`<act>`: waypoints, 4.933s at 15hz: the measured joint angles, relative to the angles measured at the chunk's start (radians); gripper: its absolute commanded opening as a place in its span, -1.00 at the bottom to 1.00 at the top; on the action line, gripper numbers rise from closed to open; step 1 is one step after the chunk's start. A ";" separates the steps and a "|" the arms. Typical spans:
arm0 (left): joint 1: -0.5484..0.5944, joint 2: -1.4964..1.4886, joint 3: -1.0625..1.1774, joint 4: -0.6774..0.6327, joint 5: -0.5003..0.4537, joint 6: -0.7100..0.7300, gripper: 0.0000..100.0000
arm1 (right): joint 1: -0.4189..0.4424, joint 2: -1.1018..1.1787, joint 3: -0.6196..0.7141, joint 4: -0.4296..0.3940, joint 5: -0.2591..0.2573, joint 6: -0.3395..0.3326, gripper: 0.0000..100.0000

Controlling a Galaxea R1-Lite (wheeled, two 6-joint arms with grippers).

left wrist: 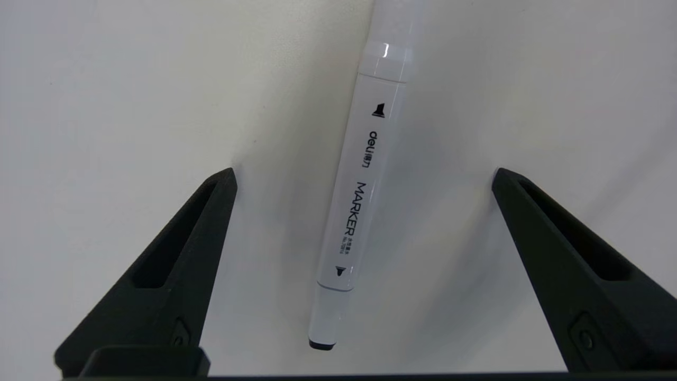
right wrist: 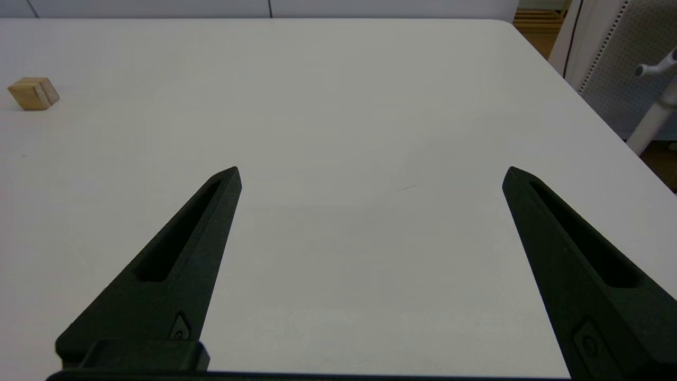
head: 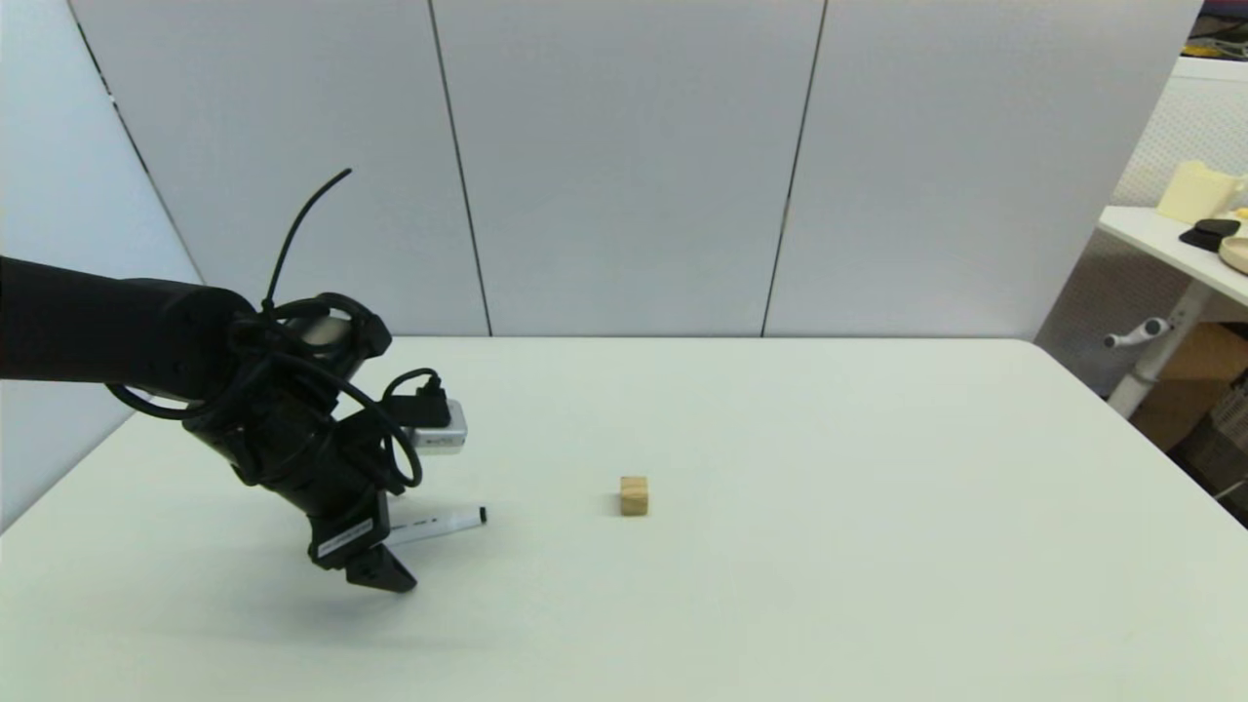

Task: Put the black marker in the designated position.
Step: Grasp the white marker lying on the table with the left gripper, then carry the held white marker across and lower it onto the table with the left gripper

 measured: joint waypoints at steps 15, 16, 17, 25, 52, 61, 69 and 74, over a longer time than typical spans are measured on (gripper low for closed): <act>0.000 0.008 -0.021 -0.001 -0.006 -0.011 1.00 | 0.000 0.000 0.000 0.000 0.000 0.000 1.00; 0.000 0.007 -0.022 0.000 -0.009 -0.011 1.00 | 0.000 0.000 0.000 0.000 0.000 0.000 1.00; 0.000 0.007 -0.022 0.000 -0.013 -0.012 1.00 | 0.000 0.000 0.000 0.000 0.000 0.000 1.00; 0.000 0.014 -0.023 0.026 -0.045 -0.014 1.00 | 0.000 0.000 0.000 0.000 0.001 0.000 1.00; -0.004 -0.006 -0.055 0.030 -0.044 0.032 -1.00 | 0.000 0.000 0.000 0.001 0.000 0.000 1.00; -0.284 -0.003 -0.319 0.034 -0.035 -0.439 -1.00 | 0.000 0.000 0.000 0.000 0.000 0.000 1.00; -0.469 0.161 -0.632 0.025 0.033 -0.979 -1.00 | 0.000 0.000 0.000 0.001 0.000 0.000 1.00; -0.493 0.256 -0.738 -0.066 0.035 -1.328 -1.00 | 0.000 0.000 0.000 0.000 0.000 0.000 1.00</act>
